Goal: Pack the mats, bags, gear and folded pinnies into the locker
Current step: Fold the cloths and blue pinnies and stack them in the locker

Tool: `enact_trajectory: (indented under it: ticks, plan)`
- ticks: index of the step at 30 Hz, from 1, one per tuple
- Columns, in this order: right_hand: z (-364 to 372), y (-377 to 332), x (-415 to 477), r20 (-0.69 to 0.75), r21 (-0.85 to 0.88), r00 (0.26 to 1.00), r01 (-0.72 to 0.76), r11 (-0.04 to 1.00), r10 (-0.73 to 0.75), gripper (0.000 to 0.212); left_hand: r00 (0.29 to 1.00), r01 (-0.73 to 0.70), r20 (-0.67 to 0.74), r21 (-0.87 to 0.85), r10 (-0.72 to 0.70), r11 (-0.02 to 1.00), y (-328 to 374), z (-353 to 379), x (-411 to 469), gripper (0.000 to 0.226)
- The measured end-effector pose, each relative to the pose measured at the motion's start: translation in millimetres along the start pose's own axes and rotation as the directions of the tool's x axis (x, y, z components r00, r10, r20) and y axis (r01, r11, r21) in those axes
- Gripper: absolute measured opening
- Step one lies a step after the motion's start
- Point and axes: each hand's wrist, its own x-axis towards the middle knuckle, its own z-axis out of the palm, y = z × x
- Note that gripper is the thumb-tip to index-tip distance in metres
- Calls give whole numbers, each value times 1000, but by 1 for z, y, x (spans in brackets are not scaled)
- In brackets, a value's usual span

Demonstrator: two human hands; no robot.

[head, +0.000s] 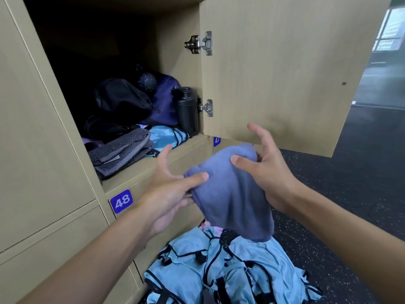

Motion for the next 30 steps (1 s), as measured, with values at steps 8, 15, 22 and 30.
enact_trajectory:
  ticks: [8,15,22,30]
  plan:
    - [-4,1,3,103,-126,994,-17,992,30,46,958,-262,-85,143,276,954,5,-10,10,30]
    - [-8,-5,6,129,-326,992,59,943,-18,48,945,-320,74,391,317,863,12,-17,15,50]
    - [-14,-7,4,145,-380,989,93,920,-40,6,881,-413,110,653,460,635,19,-22,13,10]
    - [-3,-6,-4,246,-11,952,-184,983,181,79,912,-323,-124,373,392,870,17,-10,11,36]
